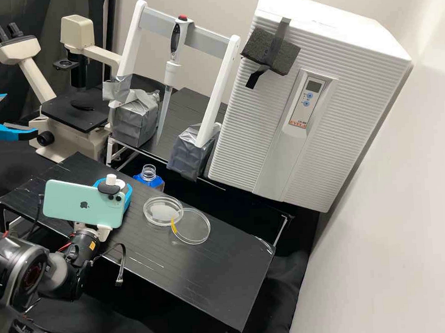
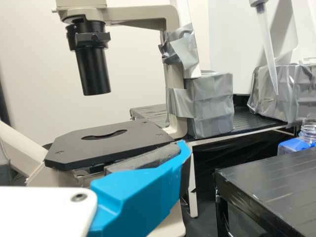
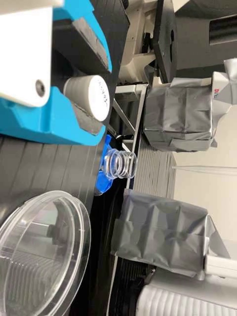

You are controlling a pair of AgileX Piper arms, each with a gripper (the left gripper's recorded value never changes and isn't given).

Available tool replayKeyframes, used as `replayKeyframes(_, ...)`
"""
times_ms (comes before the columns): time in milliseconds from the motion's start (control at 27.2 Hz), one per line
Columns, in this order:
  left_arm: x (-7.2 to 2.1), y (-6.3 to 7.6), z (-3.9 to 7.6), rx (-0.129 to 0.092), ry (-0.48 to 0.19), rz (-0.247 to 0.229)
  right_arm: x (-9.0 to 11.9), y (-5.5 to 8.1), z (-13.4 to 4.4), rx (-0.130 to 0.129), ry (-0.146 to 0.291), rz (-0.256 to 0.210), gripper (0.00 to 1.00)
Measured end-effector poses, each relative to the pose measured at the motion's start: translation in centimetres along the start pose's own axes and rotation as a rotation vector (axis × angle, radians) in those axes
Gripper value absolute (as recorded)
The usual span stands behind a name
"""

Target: Open the bottle

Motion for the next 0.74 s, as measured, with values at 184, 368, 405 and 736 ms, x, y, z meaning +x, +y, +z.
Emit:
replayKeyframes(184, 0.03, 0.0, 0.0, 0.012, 0.011, 0.005, 0.0, -0.1, -0.2, -0.016, 0.010, -0.003, 1.00)
replayKeyframes(368, 0.06, 0.0, 0.1, 0.034, 0.009, 0.005, -0.2, 0.6, -0.5, -0.024, -0.011, 0.081, 1.00)
replayKeyframes(405, 0.06, 0.0, 0.1, 0.034, 0.009, 0.005, -0.3, 0.7, -0.6, -0.029, -0.014, 0.111, 1.00)
replayKeyframes(736, 0.06, 0.0, 0.1, 0.034, 0.009, 0.005, -1.3, 2.1, -1.7, -0.048, 0.068, 0.254, 1.00)
